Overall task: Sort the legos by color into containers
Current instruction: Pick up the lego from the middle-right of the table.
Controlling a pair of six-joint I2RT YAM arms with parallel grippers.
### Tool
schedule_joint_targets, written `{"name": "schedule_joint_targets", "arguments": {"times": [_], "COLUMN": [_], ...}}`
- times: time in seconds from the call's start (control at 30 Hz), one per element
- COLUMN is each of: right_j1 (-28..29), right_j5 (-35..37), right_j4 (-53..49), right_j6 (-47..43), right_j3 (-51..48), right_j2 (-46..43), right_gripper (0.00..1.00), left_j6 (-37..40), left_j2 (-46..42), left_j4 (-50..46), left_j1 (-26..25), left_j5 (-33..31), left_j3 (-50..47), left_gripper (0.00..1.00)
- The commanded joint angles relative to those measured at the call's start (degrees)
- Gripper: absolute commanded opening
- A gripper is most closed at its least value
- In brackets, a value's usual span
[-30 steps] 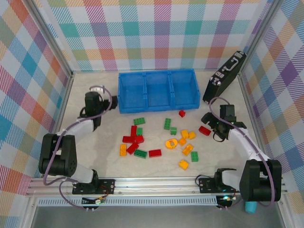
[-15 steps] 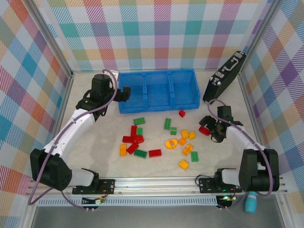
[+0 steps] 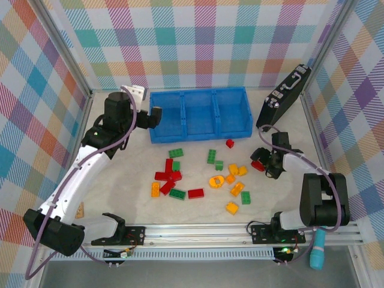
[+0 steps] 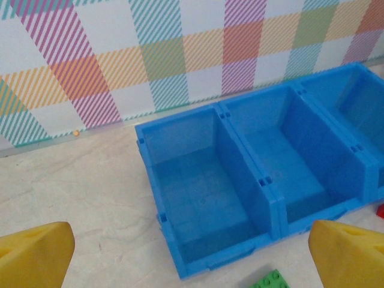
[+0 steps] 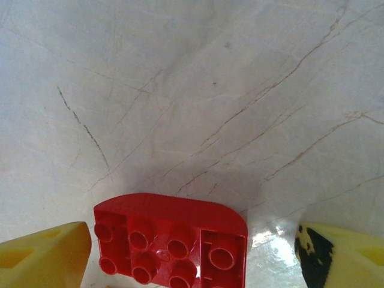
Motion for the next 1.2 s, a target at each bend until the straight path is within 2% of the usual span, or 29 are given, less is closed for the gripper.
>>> {"name": "schedule_joint_targets", "arguments": {"times": [0.0, 0.33, 0.43, 0.53, 0.83, 1.03, 1.17], "right_j1": [1.34, 4.23, 4.55, 4.97, 5.92, 6.67, 8.72], "right_j5": [-1.03, 1.17, 0.74, -0.22, 1.18, 1.33, 1.34], "right_j4": [2.43, 0.04, -0.33, -0.79, -5.03, -14.1, -17.51], "right_j6": [-2.63, -6.33, -6.41, -6.41, -7.59, -10.83, -15.35], "right_j3": [2.0, 5.49, 6.35, 6.44, 6.9, 16.04, 26.18], "right_j2": [2.69, 7.34, 8.79, 9.56, 7.47, 0.08, 0.04], "right_gripper": [0.86, 0.75, 0.68, 0.66, 0.54, 0.5, 0.5], "left_j6": [1.25, 1.37, 1.46, 1.59, 2.28, 2.56, 2.47], "left_j2": [-1.25, 0.0, 0.45, 0.73, 0.31, 0.9, 0.39], "left_j4": [-2.43, -2.45, -2.45, -2.09, -0.17, -0.47, -2.28], "left_j1": [-0.65, -0.74, -0.74, -0.74, -0.74, -0.74, -0.65], "left_j5": [-1.7, -1.78, -1.7, -1.87, -2.89, -1.93, -0.33], "left_j3": [2.27, 2.36, 2.54, 2.52, 1.37, 3.61, 5.01], "left_gripper": [1.0, 1.0, 1.0, 1.0, 1.0, 1.0, 1.0]}}
